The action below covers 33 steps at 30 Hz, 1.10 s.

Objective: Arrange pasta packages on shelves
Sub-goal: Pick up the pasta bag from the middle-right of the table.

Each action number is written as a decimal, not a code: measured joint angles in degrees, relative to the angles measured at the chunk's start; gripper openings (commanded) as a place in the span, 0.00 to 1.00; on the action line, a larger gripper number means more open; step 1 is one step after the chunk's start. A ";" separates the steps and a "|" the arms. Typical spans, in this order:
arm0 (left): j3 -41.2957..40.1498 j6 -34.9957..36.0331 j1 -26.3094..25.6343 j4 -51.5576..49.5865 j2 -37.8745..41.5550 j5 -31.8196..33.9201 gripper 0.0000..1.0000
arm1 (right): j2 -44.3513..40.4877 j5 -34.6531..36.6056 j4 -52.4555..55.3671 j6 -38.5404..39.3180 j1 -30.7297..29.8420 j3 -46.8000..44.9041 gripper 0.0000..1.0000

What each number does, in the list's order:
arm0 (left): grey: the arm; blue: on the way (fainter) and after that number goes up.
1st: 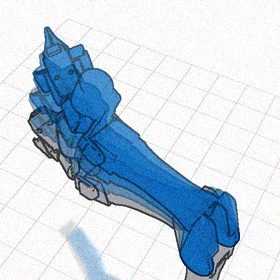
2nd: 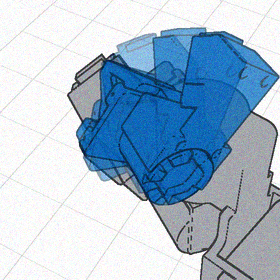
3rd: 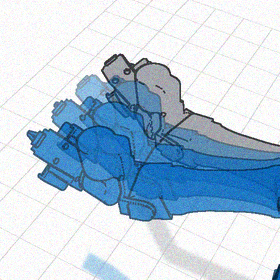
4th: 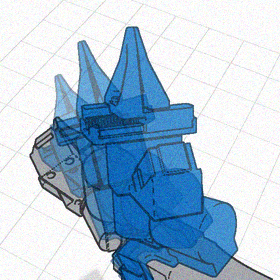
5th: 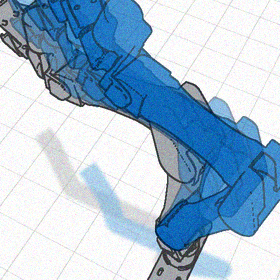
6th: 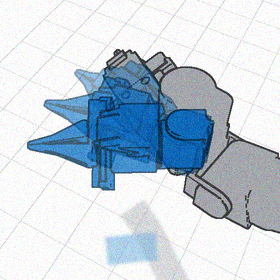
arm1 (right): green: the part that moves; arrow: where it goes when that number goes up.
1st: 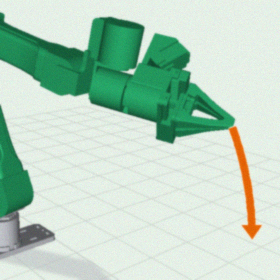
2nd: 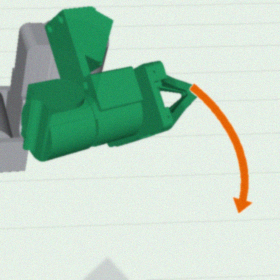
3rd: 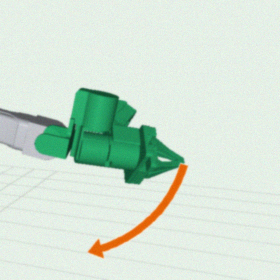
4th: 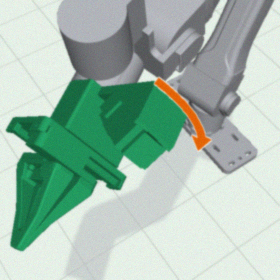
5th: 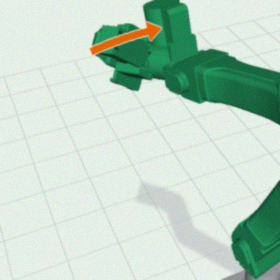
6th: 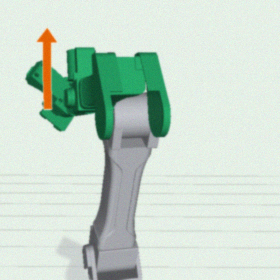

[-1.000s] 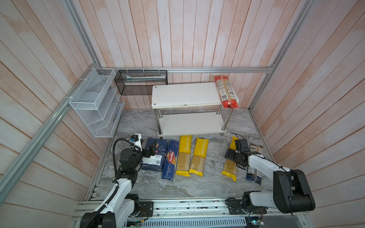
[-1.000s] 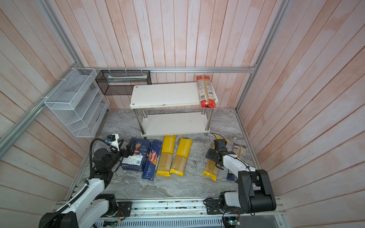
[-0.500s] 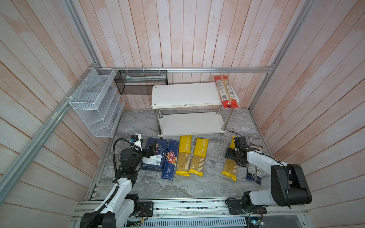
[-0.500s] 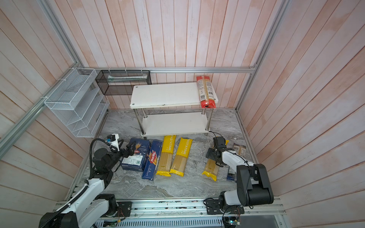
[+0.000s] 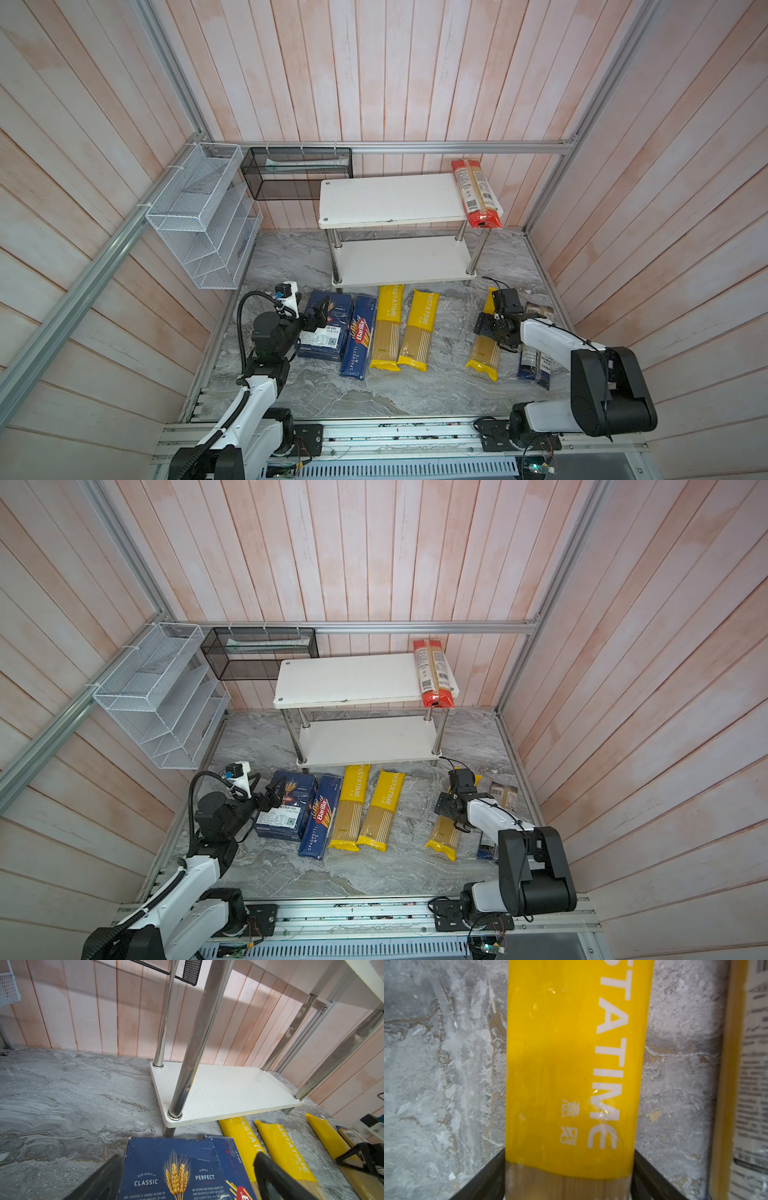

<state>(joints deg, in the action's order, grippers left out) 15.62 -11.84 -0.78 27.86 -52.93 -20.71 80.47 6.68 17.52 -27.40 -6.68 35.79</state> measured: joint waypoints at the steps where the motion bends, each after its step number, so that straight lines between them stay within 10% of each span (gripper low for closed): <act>1: 0.00 0.00 0.00 0.00 0.00 0.00 1.00 | 0.00 0.13 -0.17 0.00 -0.15 -0.09 0.84; 18: 0.00 -0.02 0.00 0.00 0.24 0.00 1.00 | -2.05 1.27 -4.24 -1.73 -6.93 -2.86 0.64; 33: 0.00 -0.02 0.00 0.00 0.26 0.00 1.00 | -4.66 -0.46 -5.88 -3.48 -7.82 -5.33 0.77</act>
<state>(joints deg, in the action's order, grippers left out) 15.62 -11.86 -0.78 27.86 -52.66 -20.71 75.81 6.22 11.64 -30.87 -14.50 30.46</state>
